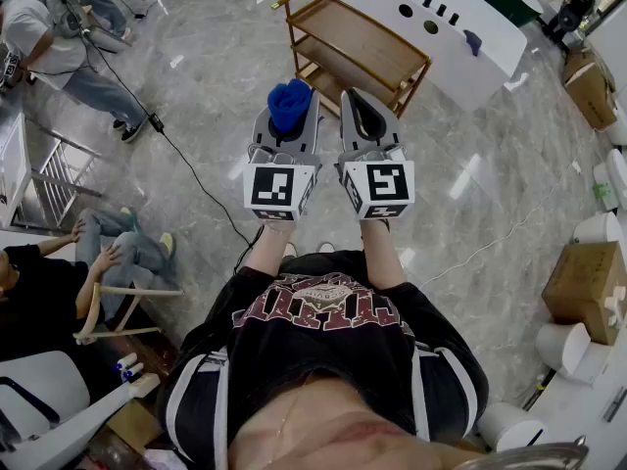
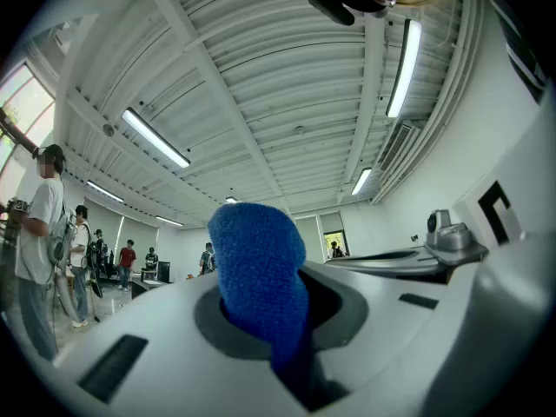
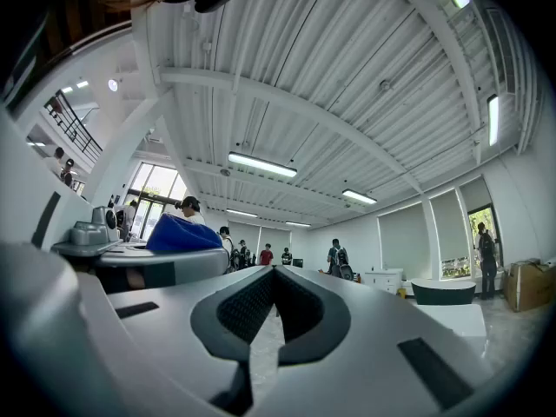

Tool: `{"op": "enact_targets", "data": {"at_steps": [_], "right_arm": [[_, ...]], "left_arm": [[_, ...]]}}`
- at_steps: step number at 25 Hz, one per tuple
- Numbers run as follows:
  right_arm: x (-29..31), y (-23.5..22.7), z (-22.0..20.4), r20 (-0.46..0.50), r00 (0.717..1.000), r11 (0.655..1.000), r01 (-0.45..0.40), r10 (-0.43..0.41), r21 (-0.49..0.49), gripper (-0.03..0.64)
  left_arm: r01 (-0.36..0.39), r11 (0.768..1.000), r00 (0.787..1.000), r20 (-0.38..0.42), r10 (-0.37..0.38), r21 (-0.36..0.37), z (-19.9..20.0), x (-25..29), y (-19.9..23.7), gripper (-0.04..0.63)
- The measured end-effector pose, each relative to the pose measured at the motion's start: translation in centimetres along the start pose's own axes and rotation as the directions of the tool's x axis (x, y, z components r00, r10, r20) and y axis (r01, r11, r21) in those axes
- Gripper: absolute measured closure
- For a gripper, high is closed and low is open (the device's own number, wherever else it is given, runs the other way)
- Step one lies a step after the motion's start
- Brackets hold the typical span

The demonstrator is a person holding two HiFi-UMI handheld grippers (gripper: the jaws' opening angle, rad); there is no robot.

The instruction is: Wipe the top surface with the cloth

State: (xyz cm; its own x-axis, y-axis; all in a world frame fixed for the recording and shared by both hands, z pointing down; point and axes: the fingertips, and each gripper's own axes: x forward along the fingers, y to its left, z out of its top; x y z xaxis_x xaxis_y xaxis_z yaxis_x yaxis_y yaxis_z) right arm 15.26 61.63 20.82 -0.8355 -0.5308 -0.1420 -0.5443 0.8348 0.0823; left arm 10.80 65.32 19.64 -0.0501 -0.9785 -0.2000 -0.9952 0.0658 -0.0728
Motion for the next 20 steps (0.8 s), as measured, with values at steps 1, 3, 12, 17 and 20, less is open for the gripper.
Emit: {"op": "enact_targets", "data": {"at_steps": [1, 3, 12, 17, 20], "right_arm": [[0.0, -0.4, 0.0, 0.001, 1.000, 1.000, 0.000, 0.000, -0.002, 0.601], [0.0, -1.1, -0.1, 0.003, 1.000, 1.000, 0.002, -0.002, -0.001, 0.601], [0.4, -4.6, -2.1, 0.002, 1.000, 1.000, 0.002, -0.002, 0.025, 0.601], [2.5, -5.6, -3.8, -0.019, 1.000, 1.000, -0.001, 0.001, 0.020, 0.601], [4.7, -6.2, -4.5, -0.027, 1.000, 1.000, 0.006, -0.006, 0.021, 0.601]], "left_arm": [[-0.001, 1.000, 1.000, -0.001, 0.001, 0.001, 0.0, 0.3, -0.2, 0.502], [-0.001, 1.000, 1.000, -0.003, 0.001, 0.000, -0.2, 0.9, -0.6, 0.502], [-0.005, 0.999, 1.000, -0.027, 0.004, -0.031, -2.3, 3.6, -1.7, 0.502], [-0.023, 0.998, 0.998, -0.055, 0.020, -0.054, -4.2, 5.3, 0.0, 0.502], [-0.013, 0.997, 0.998, -0.063, 0.008, -0.071, -5.4, 7.4, 1.6, 0.502]]}}
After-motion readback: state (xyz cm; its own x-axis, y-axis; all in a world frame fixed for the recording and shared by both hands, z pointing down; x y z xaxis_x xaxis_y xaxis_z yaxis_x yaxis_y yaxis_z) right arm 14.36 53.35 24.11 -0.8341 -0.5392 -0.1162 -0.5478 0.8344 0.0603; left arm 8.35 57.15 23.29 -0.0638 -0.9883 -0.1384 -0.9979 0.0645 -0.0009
